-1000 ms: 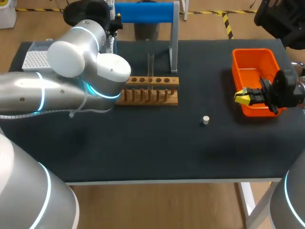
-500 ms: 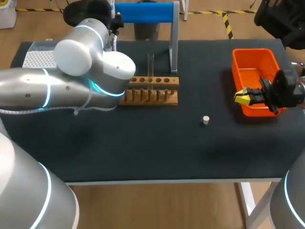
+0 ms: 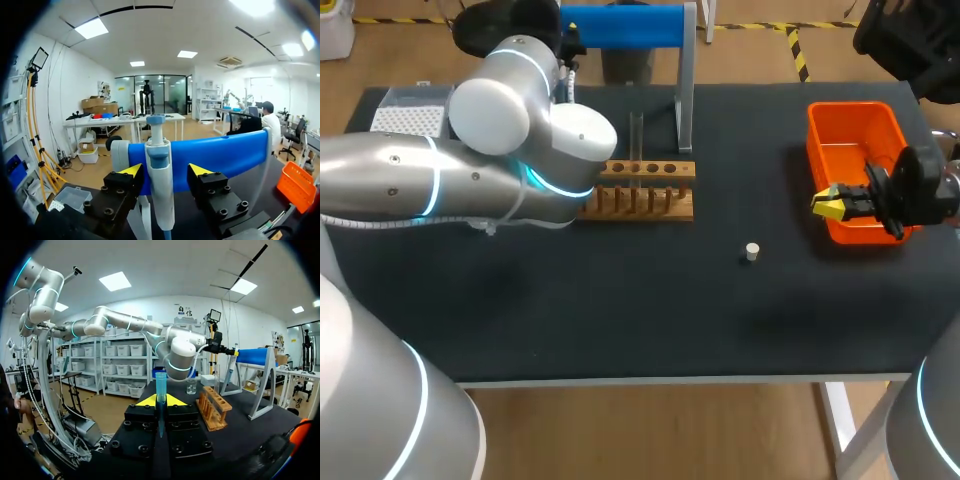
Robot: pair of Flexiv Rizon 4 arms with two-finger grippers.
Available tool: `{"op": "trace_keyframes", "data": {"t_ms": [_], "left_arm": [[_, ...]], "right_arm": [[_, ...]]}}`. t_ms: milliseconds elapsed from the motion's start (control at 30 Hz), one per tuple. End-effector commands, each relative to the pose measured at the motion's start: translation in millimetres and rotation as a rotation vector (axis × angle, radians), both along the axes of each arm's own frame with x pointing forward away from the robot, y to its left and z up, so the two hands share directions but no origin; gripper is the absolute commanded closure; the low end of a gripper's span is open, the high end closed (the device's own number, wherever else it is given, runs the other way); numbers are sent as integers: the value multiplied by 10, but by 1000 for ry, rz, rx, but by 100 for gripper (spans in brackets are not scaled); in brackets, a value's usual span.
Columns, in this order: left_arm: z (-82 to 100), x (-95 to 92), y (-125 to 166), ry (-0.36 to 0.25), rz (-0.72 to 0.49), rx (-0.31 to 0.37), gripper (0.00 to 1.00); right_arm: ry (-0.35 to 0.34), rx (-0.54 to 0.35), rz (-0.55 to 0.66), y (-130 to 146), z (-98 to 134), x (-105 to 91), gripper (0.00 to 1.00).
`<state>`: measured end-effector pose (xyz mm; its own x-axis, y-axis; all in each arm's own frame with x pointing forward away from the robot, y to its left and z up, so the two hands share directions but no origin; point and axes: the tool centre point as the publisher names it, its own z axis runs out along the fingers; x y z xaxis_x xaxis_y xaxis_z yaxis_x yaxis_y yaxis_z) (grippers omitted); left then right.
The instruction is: Invert the test tube, pick up the pipette, mount the tip to pipette, aspirate from beaker and dispense into the tube, eject the tip, return the pipette, and cap with the stopper.
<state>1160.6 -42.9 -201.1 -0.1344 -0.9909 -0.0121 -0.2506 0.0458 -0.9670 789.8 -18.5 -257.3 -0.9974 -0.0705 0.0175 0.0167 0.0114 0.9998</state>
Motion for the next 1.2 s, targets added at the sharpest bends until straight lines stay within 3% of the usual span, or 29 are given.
{"op": "trace_keyframes", "data": {"t_ms": [33,267,633,1000,1200], "left_arm": [[2,20,-11,4,4,2,46],[-12,29,9,5,5,0,48],[-34,58,24,6,12,-12,41],[-45,89,27,6,25,-17,40],[-58,106,26,10,29,-11,45]], "right_arm": [[-1,-1,-1,-5,3,-7,100],[-1,-1,-1,-5,3,-7,100],[-1,-1,-1,-5,3,-7,100],[-1,-1,-1,-5,3,-7,100],[-1,-1,-1,-5,3,-7,100]]}}
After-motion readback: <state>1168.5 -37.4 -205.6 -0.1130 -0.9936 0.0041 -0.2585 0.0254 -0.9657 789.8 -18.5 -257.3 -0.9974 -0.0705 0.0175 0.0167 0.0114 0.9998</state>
